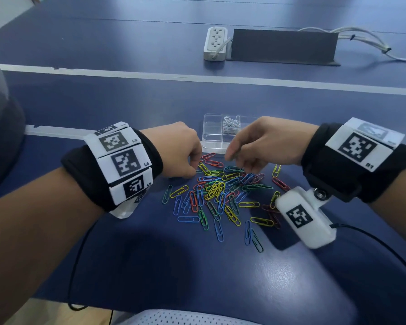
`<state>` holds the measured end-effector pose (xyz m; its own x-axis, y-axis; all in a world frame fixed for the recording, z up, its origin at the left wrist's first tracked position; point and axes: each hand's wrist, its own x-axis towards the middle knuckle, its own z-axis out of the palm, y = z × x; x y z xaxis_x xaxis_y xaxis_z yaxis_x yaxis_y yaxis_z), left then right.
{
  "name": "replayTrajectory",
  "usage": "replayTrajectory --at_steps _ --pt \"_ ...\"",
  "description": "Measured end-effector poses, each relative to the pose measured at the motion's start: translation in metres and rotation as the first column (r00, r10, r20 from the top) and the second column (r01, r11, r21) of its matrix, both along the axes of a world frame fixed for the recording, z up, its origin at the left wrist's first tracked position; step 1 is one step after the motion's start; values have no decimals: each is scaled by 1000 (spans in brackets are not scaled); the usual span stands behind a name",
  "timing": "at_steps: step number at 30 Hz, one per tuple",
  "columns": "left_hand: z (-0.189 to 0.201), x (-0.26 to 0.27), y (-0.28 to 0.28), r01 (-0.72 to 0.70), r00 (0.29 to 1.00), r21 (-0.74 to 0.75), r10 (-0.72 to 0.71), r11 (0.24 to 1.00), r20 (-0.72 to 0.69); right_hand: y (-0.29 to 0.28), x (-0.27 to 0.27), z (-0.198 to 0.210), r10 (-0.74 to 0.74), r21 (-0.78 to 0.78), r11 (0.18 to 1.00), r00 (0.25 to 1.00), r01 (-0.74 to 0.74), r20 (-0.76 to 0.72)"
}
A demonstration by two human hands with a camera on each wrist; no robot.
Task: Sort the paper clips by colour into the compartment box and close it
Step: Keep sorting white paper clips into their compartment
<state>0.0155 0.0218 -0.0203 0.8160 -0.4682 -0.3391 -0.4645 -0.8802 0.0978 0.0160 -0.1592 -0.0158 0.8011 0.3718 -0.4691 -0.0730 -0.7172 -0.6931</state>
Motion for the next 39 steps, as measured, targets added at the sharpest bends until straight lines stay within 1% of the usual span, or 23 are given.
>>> replayTrajectory --at_steps 4,6,8,10,12,15,20,24,29,32,34,36,37,39 --pt "-1 -3 2 -73 997 -107 73 992 -5 -1 -1 -1 -50 -54 997 998 51 27" --pt "0 -4 1 -121 993 -143 118 982 -26 -4 -1 -3 -41 -104 994 999 44 31" --pt "1 -5 0 -134 991 -164 128 977 -46 -5 -2 -5 51 -240 970 993 -23 111" --pt "2 -5 -2 -143 989 -188 131 972 -74 -2 -5 -7 167 -387 920 958 -66 233" --pt "2 -5 -4 -145 987 -210 127 967 -97 4 -8 -8 233 -456 887 919 -68 317" --pt "4 -4 -6 -155 984 -223 131 962 -120 10 -11 -12 298 -510 855 893 -93 337" --pt "7 -2 -8 -190 978 -253 161 948 -131 11 -10 -8 293 -511 855 895 -87 337" --pt "8 7 -12 -197 980 -287 181 938 -79 9 -6 2 272 -502 860 916 -95 294" --pt "3 18 -17 -188 980 -381 197 905 -16 5 -3 6 288 -488 860 931 -148 224" --pt "3 28 -18 -198 974 -405 224 893 17 2 4 9 198 -420 902 960 -98 200" --pt "4 36 -19 -228 965 -426 261 876 18 2 12 11 79 -308 951 983 -25 163" --pt "5 45 -21 -267 952 -439 305 858 17 2 22 15 -31 -189 981 992 55 124" --pt "5 49 -22 -282 946 -442 323 851 17 3 27 16 -69 -145 986 990 87 127" --pt "5 56 -24 -300 940 -444 342 844 15 6 39 18 -82 -124 987 982 104 171"
